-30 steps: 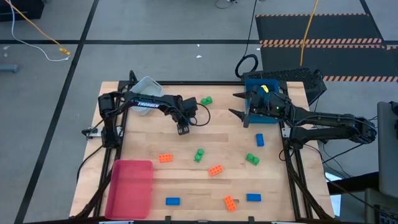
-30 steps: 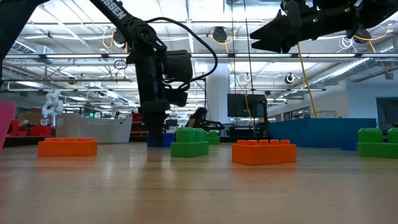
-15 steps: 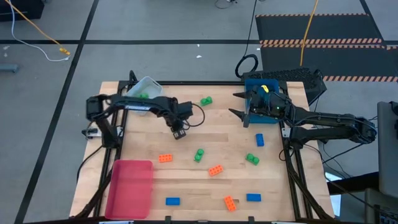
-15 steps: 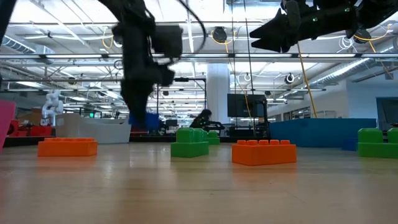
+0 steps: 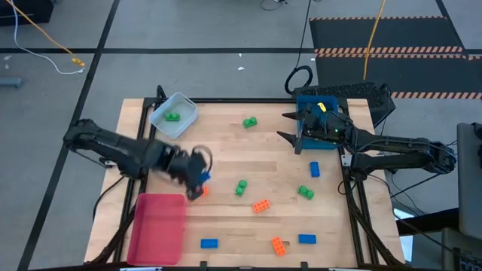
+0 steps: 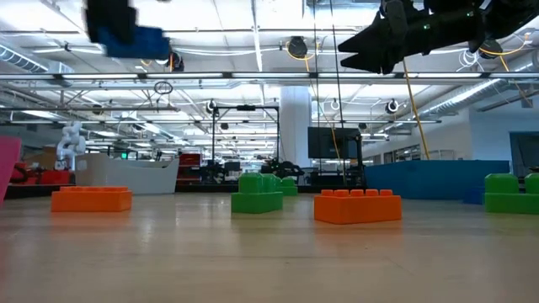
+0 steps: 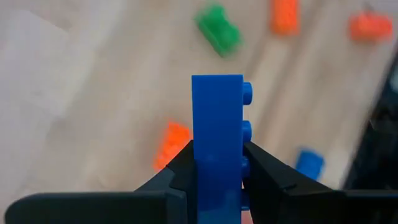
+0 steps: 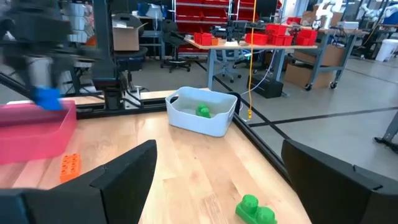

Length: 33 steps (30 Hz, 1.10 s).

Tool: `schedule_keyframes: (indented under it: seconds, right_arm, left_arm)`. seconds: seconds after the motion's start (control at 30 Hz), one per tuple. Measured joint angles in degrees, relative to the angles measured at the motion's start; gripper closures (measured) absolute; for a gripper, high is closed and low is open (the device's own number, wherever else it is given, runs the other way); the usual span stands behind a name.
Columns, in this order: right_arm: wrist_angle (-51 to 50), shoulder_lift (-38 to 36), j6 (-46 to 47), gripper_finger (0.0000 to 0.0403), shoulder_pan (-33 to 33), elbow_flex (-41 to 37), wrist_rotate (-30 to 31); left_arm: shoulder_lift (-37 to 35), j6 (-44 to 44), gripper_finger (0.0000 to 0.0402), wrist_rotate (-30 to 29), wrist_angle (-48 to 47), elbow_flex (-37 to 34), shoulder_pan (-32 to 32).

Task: Sort & place blocks by color
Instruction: Put the blue game piece into the red bin, then put the orange game piece into the blue bin

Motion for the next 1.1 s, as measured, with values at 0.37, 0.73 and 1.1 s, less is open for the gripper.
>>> schedule_keyframes:
  seconds: [0.37,0.73,1.1]
  right_arm:
    - [3.5,0.0,1.8,0.0065,0.2,-1.7,-0.1]
    - [4.6,0.0,0.8,0.0065,1.1,-1.7,0.0]
    - [4.6,0.0,0.5,0.0065,1.1,-1.7,0.0]
  left_arm:
    - [4.3,-11.4,0.0312,1.0,-13.2,0.0,-21.7]
    - [7.2,-20.5,0.0312,5.4,-20.8,-0.8,-32.0]
    - [7.2,-22.7,0.0096,5.7,-20.4,-4.6,-31.1]
